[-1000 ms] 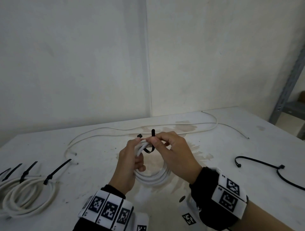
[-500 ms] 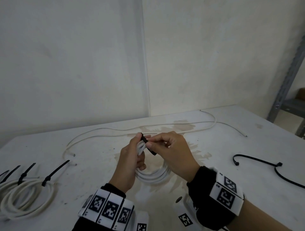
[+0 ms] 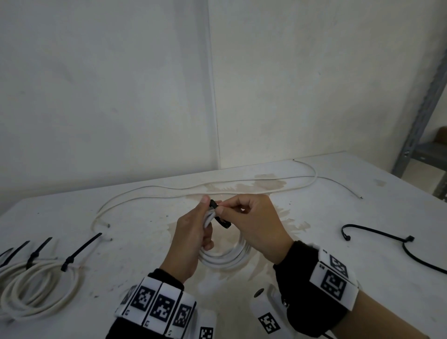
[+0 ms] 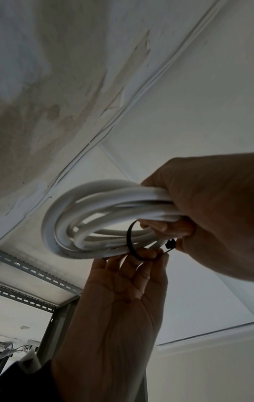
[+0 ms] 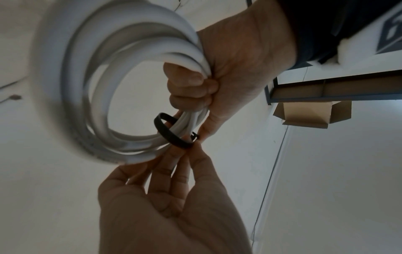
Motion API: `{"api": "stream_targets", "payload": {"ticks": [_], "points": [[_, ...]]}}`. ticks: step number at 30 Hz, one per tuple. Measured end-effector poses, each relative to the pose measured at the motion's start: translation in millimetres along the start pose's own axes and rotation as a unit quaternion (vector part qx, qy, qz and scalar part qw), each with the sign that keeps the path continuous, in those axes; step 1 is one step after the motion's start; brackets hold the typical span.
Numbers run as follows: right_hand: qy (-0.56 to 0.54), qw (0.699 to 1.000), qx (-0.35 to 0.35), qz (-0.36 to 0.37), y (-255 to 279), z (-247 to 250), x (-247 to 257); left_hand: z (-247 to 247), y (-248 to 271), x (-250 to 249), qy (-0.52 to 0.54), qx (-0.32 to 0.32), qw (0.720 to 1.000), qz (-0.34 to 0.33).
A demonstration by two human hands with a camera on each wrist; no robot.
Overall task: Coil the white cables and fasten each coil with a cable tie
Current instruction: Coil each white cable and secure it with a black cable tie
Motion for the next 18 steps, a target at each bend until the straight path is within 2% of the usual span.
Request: {"api": "stream_targets", "payload": {"ticks": [6, 18], "points": [[0.0, 1.0, 0.013, -0.013, 0.9, -0.6, -1.0, 1.7, -0.7, 1.4, -0.001, -0.012, 1.0, 0.011], [0.002, 1.0, -0.005, -0.029, 1.1, -1.1, 1.0, 1.2, -0.5, 2.7, -0.002, -0.016, 1.0, 0.011]]}}
Point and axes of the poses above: each hand's wrist, its own y-axis away from the middle knuckle, its own z-axis out of the back of the hand, x = y × z, the point moved 5 cm from there along -y, towards the middle knuckle, and after that the axes turned 11 degrees about -z, right-handed, at the moved point
